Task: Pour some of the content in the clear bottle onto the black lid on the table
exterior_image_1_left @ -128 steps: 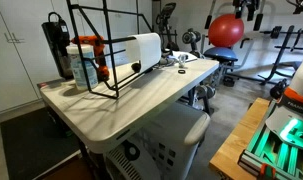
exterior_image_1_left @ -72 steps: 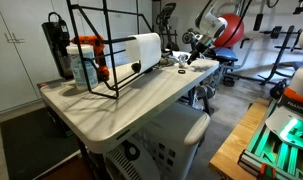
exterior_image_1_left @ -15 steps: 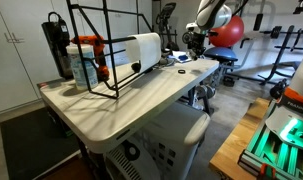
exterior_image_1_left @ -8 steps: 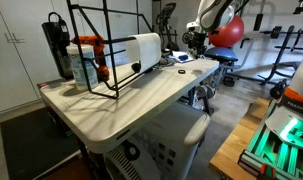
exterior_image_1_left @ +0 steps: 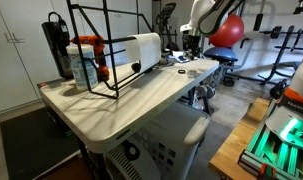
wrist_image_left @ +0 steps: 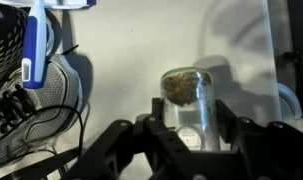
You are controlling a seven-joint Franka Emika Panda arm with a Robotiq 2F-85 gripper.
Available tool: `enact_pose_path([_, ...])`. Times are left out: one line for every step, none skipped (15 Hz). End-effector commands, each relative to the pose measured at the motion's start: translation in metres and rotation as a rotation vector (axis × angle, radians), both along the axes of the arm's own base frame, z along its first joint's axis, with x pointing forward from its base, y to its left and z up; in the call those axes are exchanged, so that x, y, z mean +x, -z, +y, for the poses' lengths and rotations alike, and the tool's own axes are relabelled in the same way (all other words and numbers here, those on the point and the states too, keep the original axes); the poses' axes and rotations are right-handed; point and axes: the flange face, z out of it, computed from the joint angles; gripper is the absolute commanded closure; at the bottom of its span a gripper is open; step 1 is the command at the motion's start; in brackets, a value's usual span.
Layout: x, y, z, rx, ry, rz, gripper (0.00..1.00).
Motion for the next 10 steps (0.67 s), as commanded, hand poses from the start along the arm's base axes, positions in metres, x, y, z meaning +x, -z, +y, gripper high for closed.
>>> enact_pose_path([0.016,0.012,0.014,-0.091,0.014,0.018,0.72])
enact_pose_path([0.019,0.014,0.016,-0.122,0.022,0.016,0.72])
enact_pose_path([0.020,0.017,0.020,-0.152,0.026,0.018,0.72])
enact_pose_path([0.022,0.019,0.023,-0.187,0.031,0.023,0.72])
enact_pose_path([0.023,0.023,0.027,-0.221,0.036,0.028,0.72])
enact_pose_path([0.023,0.026,0.031,-0.246,0.032,0.037,0.72])
enact_pose_path([0.022,0.030,0.036,-0.273,0.028,0.046,0.72])
enact_pose_path([0.023,0.034,0.041,-0.294,0.024,0.053,0.72])
enact_pose_path([0.022,0.038,0.046,-0.312,0.014,0.060,0.72])
enact_pose_path([0.022,0.041,0.049,-0.332,0.005,0.065,0.72])
